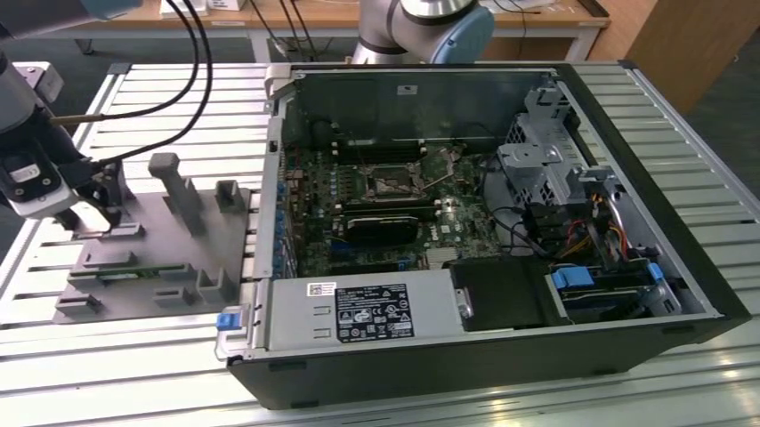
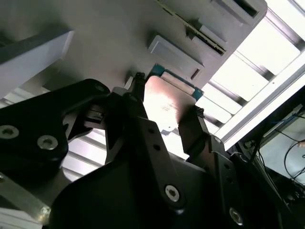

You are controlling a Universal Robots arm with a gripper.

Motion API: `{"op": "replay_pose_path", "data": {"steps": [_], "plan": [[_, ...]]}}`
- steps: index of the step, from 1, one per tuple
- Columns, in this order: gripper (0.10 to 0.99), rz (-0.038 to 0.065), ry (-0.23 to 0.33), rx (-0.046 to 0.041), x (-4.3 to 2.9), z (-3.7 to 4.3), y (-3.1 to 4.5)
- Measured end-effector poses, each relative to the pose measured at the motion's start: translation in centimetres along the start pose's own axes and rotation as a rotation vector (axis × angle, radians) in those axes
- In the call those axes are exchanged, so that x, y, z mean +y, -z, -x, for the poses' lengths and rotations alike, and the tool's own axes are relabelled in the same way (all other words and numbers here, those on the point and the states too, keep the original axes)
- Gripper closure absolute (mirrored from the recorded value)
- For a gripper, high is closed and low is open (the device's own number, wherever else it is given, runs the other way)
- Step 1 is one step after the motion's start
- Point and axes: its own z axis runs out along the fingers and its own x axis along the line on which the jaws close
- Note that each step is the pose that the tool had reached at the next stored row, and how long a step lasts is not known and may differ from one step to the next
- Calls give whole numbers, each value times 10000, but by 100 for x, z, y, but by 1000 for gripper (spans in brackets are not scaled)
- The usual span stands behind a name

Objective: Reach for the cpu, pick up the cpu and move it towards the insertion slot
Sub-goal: 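Pick up the cpu and move it towards the insertion slot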

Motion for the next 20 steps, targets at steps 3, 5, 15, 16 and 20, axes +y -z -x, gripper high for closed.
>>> {"op": "replay_pose_path", "data": {"steps": [3, 5, 15, 16, 20], "plan": [[553, 3, 0, -1, 2, 0, 41], [553, 5, 0, -1, 4, -1, 64], [553, 10, 0, -2, 7, -1, 123], [553, 10, 0, -2, 7, -1, 128], [553, 10, 1, -2, 8, -1, 144]]}}
